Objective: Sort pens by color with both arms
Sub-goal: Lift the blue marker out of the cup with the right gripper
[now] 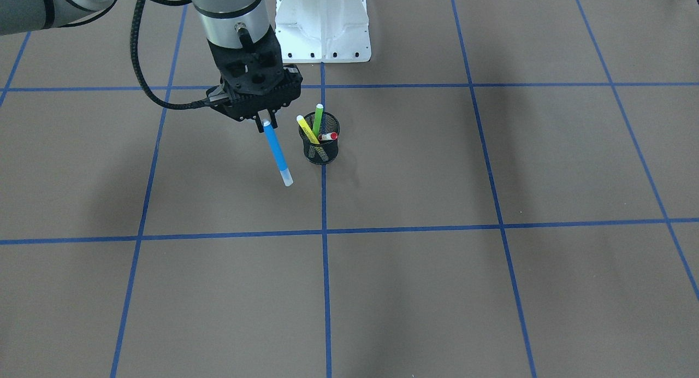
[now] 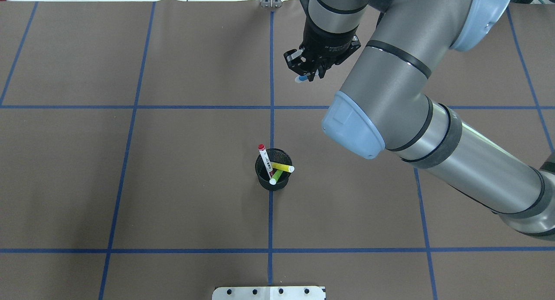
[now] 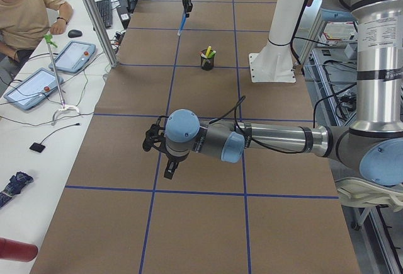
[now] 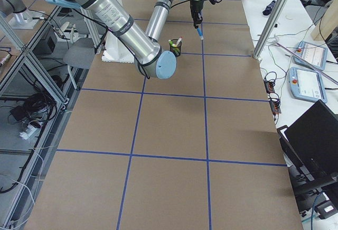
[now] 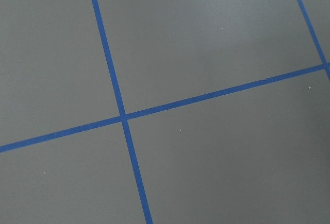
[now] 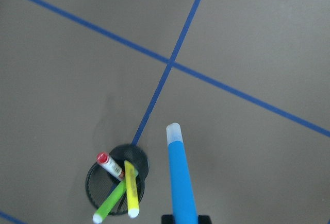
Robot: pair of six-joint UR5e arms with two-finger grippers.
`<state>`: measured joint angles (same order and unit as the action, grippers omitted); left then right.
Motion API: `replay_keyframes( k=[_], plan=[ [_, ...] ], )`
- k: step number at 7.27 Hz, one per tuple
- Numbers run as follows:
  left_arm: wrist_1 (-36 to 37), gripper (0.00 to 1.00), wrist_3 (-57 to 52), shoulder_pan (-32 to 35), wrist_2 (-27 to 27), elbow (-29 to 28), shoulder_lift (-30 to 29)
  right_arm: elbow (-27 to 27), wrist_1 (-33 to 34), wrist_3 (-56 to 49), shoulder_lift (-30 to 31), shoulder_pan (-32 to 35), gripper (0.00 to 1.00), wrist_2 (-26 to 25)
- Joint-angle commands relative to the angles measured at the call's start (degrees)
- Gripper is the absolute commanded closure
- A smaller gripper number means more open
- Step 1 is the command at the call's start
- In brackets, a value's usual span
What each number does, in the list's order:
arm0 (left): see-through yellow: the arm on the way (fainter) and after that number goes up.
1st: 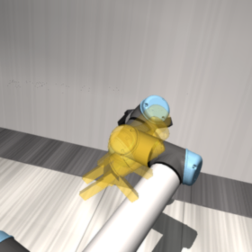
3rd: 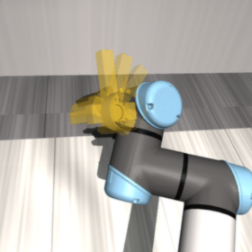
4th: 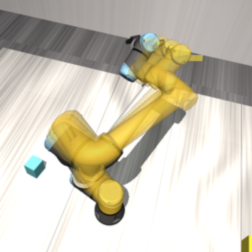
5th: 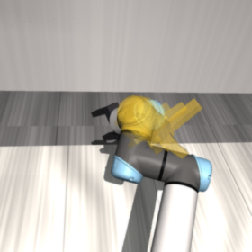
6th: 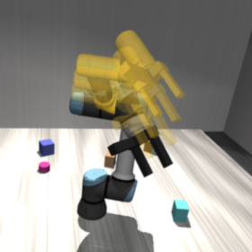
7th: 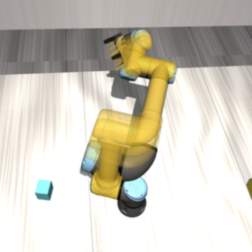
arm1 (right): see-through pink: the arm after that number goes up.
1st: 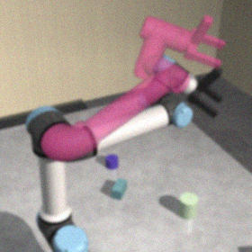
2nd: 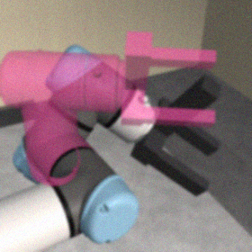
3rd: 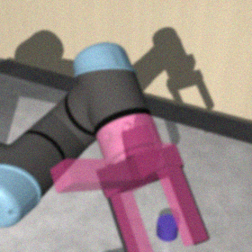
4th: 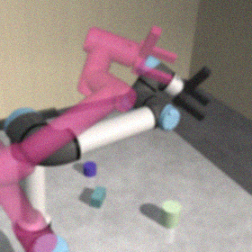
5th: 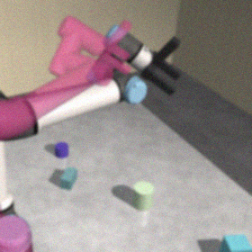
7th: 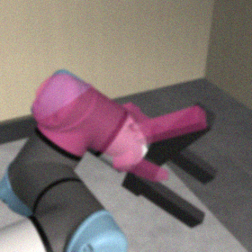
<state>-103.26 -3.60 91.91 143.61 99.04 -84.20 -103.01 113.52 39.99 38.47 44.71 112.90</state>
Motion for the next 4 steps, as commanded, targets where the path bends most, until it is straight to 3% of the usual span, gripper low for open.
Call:
replay_keyframes(
  k=[1, 3, 4],
  plan=[
    [0.0, 0.00, -0.2, -0.3, 0.0, -0.3, 0.0, 4.5, -12.4, 5.4, 4.4, -0.2, 1.00, -9.9],
    [-0.1, 0.00, -0.2, -0.4, 0.0, -0.3, 0.0, 11.8, -27.1, 6.4, 9.2, -0.1, 1.00, -15.7],
    [-0.1, 0.00, -0.2, -0.4, 0.0, -0.3, 0.0, 15.4, -30.7, 15.2, 9.2, -0.1, 1.00, -20.0]
  ],
)
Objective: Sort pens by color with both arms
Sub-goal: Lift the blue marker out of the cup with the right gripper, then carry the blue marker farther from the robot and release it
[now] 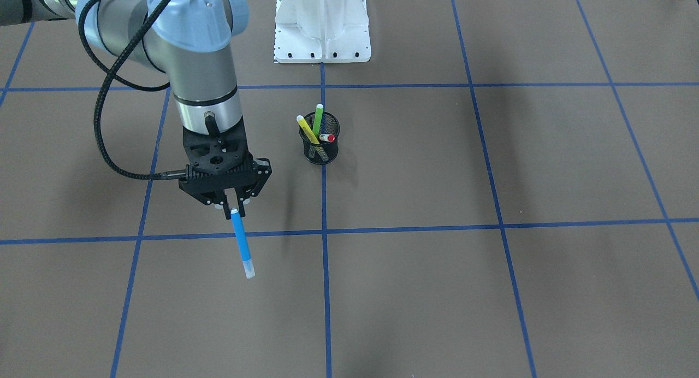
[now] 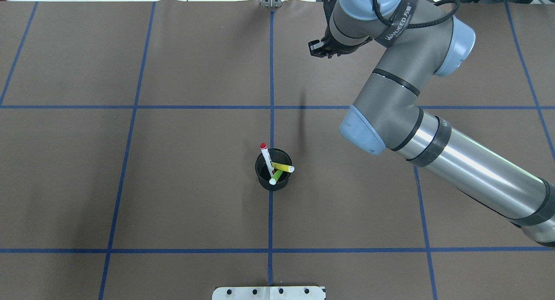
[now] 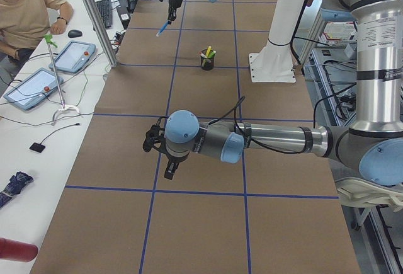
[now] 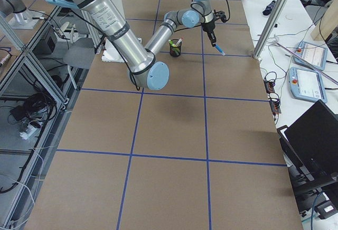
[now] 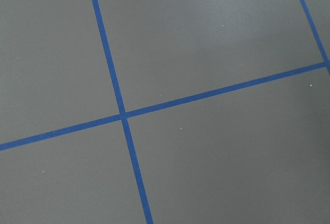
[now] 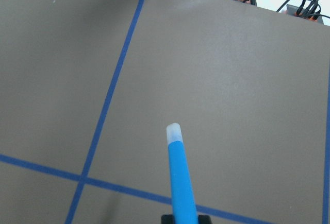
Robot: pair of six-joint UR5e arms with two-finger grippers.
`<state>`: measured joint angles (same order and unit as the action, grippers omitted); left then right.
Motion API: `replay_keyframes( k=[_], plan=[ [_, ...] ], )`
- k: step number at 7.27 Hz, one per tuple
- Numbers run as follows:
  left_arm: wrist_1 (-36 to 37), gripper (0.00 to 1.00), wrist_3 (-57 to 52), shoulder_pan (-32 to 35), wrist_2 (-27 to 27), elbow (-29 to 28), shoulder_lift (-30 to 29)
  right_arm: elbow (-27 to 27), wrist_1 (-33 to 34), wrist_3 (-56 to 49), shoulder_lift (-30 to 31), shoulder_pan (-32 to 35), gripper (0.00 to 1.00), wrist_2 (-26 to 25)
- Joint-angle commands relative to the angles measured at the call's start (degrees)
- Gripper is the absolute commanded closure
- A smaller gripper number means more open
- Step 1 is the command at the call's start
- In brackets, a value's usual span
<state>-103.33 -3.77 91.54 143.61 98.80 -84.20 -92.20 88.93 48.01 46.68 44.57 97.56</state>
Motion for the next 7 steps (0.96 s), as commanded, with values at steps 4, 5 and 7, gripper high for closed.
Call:
replay_keyframes(
  k=[4, 5, 7],
  plan=[
    [-1.3, 0.00, 0.2, 0.0, 0.0, -0.1, 0.1, 10.2, -22.3, 20.7, 8.4, -0.3, 1.00, -16.7],
    [-1.3, 0.00, 0.2, -0.2, 0.0, -0.1, 0.1, 10.2, -25.8, 22.1, 11.0, -1.1, 1.00, -19.8],
    [-1.4, 0.00, 0.2, -0.5, 0.0, -0.1, 0.1, 10.3, -30.1, 25.4, 15.0, -5.4, 1.00, -26.2]
  ],
)
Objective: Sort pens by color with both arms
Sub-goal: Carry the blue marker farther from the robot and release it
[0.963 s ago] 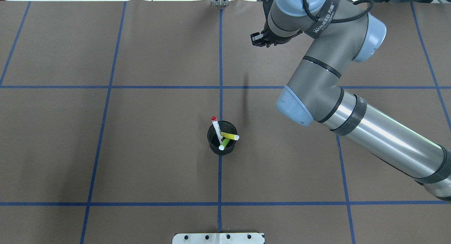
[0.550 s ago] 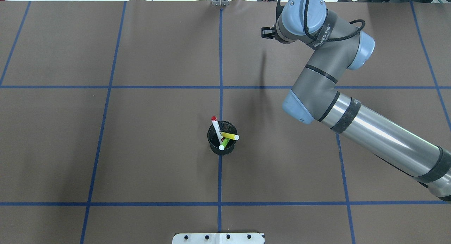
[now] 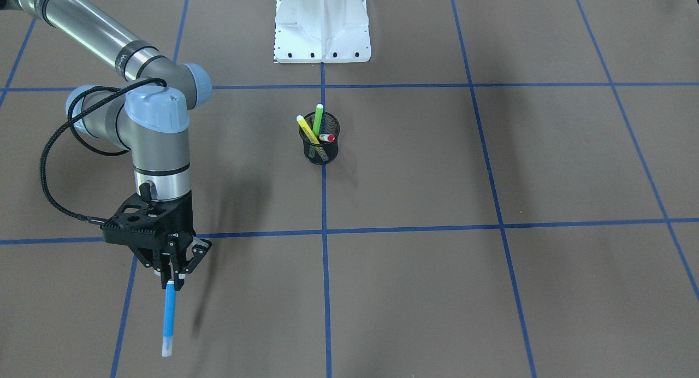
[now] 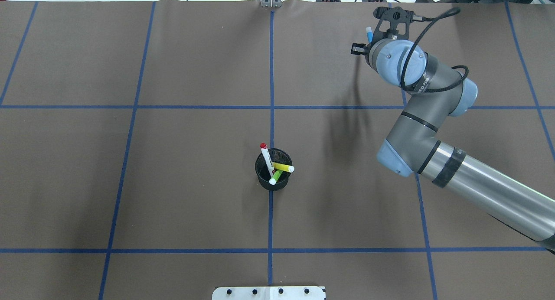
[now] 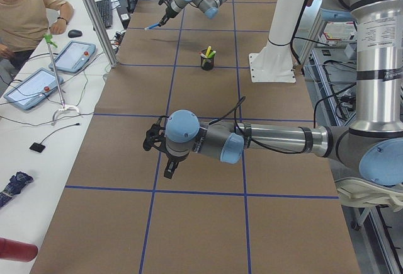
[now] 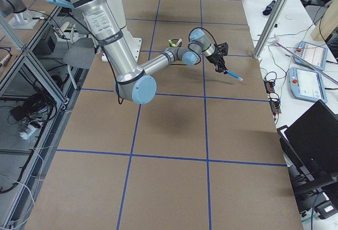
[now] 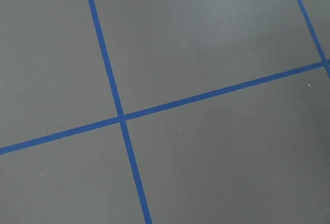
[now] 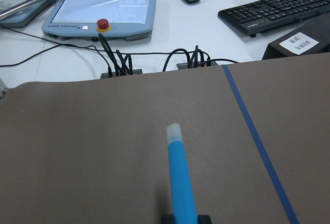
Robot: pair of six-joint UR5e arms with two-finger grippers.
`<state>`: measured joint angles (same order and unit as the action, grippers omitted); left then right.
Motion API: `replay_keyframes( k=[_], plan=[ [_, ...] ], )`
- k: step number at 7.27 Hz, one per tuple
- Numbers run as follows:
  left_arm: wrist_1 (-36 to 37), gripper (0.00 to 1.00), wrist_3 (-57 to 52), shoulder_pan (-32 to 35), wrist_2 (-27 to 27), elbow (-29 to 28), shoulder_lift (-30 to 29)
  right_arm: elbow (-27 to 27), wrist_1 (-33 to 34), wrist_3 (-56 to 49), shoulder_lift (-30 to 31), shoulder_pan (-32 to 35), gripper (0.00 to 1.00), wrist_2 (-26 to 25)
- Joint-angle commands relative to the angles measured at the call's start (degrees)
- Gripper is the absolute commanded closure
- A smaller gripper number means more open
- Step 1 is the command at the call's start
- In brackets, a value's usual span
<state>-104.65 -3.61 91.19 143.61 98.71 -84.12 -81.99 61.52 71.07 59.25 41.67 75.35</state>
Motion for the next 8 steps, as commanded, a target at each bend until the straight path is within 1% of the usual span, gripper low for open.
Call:
replay_keyframes(
  k=[1, 2, 3, 4, 5, 7, 8],
  plan=[
    [-0.1, 0.00, 0.0, -0.1, 0.0, 0.0, 0.0, 0.1, -2.8, 3.7, 3.0, -4.9, 1.00, -7.5],
    [-0.1, 0.00, -0.2, -0.2, 0.0, -0.2, 0.0, 0.1, -2.8, 4.9, 3.4, -6.7, 1.00, -10.7],
    [-0.1, 0.00, -0.2, -0.3, 0.0, -0.4, 0.0, 0.1, -2.8, 4.9, 3.5, -7.0, 0.84, -11.1],
    [-0.2, 0.00, -0.2, -0.4, 0.0, -0.4, 0.0, 0.6, -2.7, 4.9, 3.5, -7.4, 0.45, -11.4],
    [-0.1, 0.00, -0.2, -0.5, 0.0, -0.4, 0.0, 1.0, -2.8, 4.7, 3.4, -7.6, 0.04, -12.4],
    [-0.2, 0.00, -0.2, -0.5, 0.0, -0.4, 0.0, 0.3, -2.6, 3.8, 3.1, -7.7, 0.02, -11.1],
    [-0.2, 0.00, -0.2, -0.5, 0.0, -0.4, 0.0, -0.1, -2.7, 3.6, 2.6, -7.5, 0.02, -7.4]
  ],
)
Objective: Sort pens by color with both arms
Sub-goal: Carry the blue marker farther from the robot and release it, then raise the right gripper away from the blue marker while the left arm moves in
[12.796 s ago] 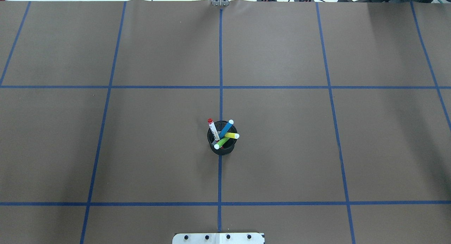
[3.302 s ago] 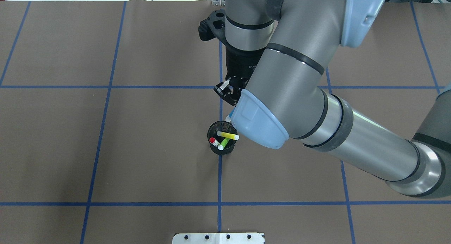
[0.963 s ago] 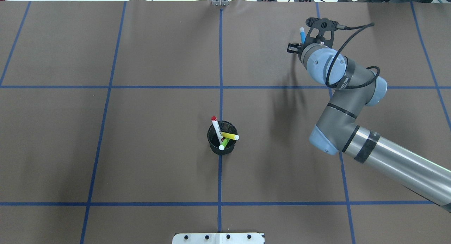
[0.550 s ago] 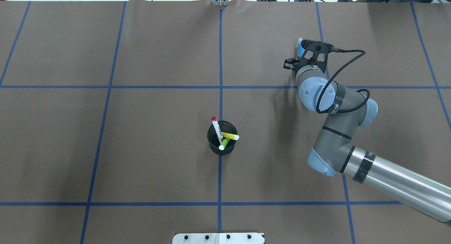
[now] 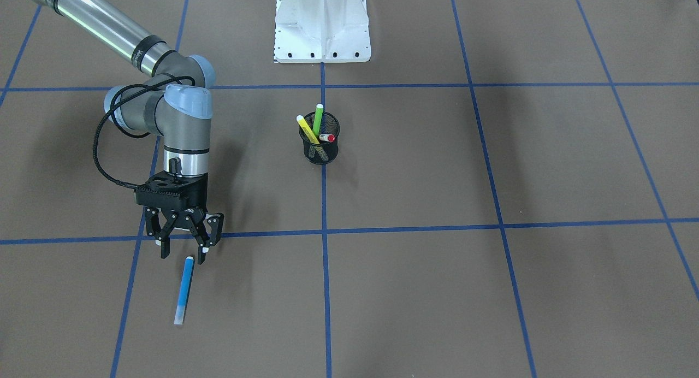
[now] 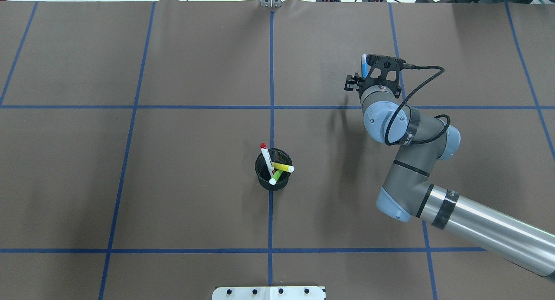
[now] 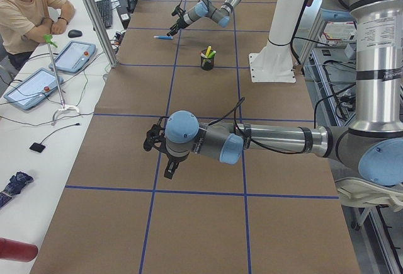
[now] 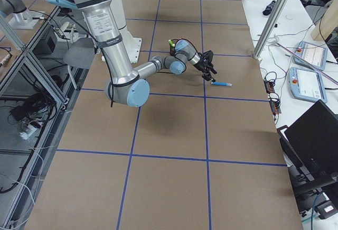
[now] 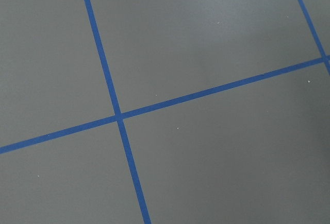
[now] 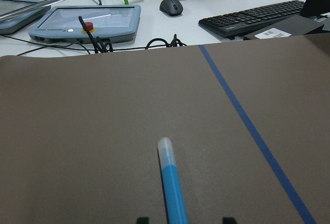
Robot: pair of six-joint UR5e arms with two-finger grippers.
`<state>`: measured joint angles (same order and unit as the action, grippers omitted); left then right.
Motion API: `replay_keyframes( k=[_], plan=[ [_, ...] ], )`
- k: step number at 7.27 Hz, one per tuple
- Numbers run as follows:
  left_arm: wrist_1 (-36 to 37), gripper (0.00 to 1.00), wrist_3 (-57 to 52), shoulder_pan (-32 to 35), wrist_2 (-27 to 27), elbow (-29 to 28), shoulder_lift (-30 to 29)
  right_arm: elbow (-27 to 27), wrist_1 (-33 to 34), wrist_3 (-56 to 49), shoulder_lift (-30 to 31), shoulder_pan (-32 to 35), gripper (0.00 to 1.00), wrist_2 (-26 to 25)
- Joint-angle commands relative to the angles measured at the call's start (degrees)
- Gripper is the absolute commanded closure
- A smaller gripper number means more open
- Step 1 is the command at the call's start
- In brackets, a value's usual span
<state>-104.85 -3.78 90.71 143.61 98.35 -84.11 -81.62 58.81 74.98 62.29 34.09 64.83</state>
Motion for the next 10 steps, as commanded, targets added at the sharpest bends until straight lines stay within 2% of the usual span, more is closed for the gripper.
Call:
replay_keyframes(
  k=[1, 2, 3, 5, 6, 7, 9, 10],
  plan=[
    [0.0, 0.00, 0.0, 0.0, 0.0, -0.1, 0.0, -2.3, 0.3, -1.6, -0.5, 1.1, 0.02, 6.5],
    [0.0, 0.00, 0.0, 0.0, 0.0, -0.1, 0.0, -4.4, 0.7, -1.9, -0.5, 2.5, 0.02, 11.4],
    [0.0, 0.00, 0.0, -0.2, 0.0, -0.3, 0.0, -6.7, 3.9, -1.9, -0.4, 3.8, 0.02, 16.0],
    [-0.5, 0.00, 0.2, -0.4, -0.1, -0.4, -0.1, -16.6, 21.6, -4.3, -2.3, 5.5, 0.02, 26.0],
    [-2.4, 0.00, 0.2, -0.4, -0.1, -1.6, -0.1, -19.2, 29.6, -4.4, -4.9, 6.0, 0.02, 31.2],
    [-3.5, 0.00, 0.3, -0.4, -0.1, -2.4, -0.3, -20.4, 33.6, -4.4, -6.6, 6.0, 0.02, 34.8],
    [-3.5, 0.00, 0.4, -0.6, -0.1, -2.4, -0.7, -22.8, 36.7, -4.8, -8.4, 5.9, 0.01, 42.7],
    [-3.6, 0.00, 0.4, -0.6, -0.1, -2.4, -0.8, -22.7, 42.5, -7.5, -12.7, 5.9, 0.01, 45.2]
  ],
)
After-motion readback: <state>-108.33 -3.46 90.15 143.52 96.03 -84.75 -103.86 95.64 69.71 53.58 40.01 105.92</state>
